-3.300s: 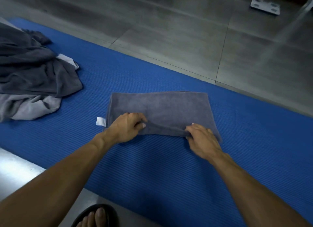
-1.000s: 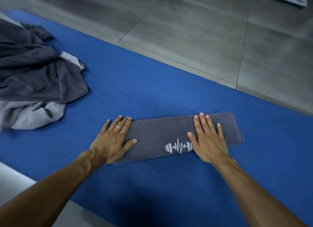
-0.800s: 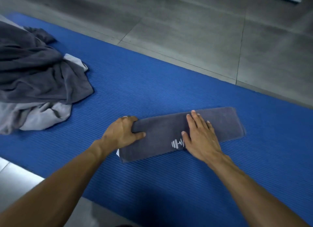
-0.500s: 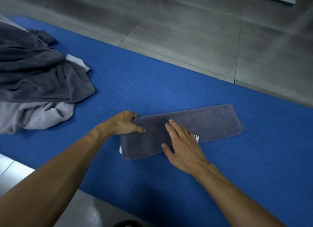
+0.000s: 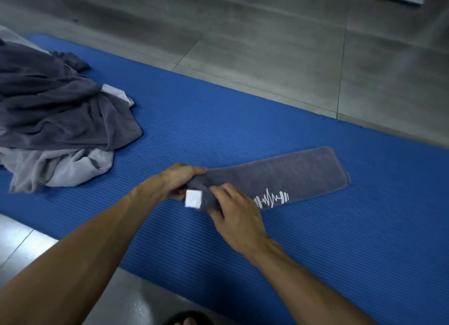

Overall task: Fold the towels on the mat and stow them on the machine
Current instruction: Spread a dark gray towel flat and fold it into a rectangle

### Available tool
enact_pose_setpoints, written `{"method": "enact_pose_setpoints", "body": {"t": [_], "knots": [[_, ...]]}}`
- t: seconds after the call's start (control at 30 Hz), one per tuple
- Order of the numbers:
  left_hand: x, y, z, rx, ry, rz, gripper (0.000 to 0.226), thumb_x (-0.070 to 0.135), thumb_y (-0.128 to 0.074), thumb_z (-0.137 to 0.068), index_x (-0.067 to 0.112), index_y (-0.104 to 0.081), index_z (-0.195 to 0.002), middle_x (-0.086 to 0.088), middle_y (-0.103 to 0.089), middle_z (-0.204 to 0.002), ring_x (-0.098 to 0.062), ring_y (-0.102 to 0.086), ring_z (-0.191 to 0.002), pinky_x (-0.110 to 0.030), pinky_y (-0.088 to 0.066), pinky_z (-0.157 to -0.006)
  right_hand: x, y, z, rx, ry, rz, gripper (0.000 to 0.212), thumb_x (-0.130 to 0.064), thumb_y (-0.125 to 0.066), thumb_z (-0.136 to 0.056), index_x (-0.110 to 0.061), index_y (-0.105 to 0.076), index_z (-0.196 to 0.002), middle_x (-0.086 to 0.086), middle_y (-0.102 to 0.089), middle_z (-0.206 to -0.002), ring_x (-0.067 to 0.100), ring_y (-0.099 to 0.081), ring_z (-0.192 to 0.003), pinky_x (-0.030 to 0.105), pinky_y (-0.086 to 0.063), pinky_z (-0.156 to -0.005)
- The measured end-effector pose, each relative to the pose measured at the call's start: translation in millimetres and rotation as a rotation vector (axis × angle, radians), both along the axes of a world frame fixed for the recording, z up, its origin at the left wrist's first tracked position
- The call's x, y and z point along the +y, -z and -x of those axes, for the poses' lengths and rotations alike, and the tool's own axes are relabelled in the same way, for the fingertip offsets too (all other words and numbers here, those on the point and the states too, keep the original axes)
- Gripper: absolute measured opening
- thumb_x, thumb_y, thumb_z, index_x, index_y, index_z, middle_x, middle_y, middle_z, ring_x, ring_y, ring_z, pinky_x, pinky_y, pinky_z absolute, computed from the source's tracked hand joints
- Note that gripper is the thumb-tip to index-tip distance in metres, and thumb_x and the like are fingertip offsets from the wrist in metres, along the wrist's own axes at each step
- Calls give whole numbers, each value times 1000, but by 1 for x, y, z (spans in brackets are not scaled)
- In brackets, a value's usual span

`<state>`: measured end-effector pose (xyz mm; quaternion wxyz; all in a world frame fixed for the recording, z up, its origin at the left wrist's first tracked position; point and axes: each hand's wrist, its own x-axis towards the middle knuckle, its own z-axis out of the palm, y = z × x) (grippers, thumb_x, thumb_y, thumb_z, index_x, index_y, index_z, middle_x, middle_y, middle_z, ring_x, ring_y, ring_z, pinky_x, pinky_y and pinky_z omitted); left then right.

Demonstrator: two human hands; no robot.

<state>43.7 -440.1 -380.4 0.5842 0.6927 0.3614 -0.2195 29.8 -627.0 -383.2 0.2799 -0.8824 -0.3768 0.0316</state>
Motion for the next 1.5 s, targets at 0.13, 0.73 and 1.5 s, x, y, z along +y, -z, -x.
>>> {"method": "enact_pose_setpoints", "body": {"t": [0.13,0.73,1.5], "knots": [[-13,-11,-12,-211,-143,-181,48,55,-45,-95,13,-69,-95,-6,-69,-98,-22,-66,-93,-35,-54,-79,-24,-26,-37,527,349,-219,19,-34,-59,-94,-15,-61,-95,-2,-69,-90,19,-64,-86,33,-50,-76],[-165,-2,-34,-454,522,-392,42,60,-57,-86,23,-52,-104,11,-63,-82,-5,-60,-73,-16,-40,-57,-164,-41,-113,747,816,-705,12,-27,-57,-98,-32,-58,-108,-9,-68,-107,3,-66,-96,27,-55,-84],[-185,51,-3,-847,904,-1013,45,48,-32,-101,30,-47,-139,5,-46,-145,-20,-35,-139,-44,-41,-106,-175,11,-146,-16,-197,451,61,-55,-6,-95,-37,-23,-151,-12,-8,-161,10,-2,-150,40,2,-121]]}}
